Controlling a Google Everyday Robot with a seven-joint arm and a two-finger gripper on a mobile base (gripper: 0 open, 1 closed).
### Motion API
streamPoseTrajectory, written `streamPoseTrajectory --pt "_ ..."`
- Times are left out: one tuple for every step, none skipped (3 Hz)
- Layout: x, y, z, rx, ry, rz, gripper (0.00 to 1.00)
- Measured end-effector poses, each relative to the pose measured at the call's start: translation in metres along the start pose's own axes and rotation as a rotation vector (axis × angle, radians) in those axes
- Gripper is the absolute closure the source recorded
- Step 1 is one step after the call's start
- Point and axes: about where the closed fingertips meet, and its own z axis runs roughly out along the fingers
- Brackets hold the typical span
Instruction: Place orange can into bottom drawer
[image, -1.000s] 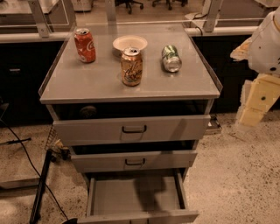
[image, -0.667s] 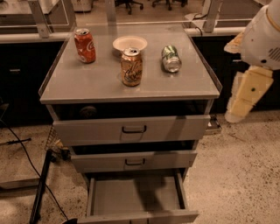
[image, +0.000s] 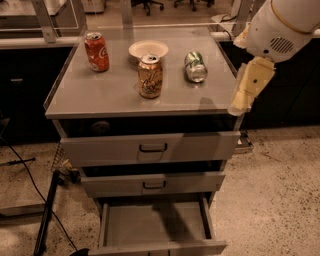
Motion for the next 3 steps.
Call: streamPoseTrajectory --pt "-0.025 -0.031 0.024 0.018 -0.052 0.011 0.0" --pt "-0.056 -0.056 0.058 0.02 -0.123 0.003 0.0" --pt "-0.056 -0.056 0.06 0.018 -0.125 0.007 0.0"
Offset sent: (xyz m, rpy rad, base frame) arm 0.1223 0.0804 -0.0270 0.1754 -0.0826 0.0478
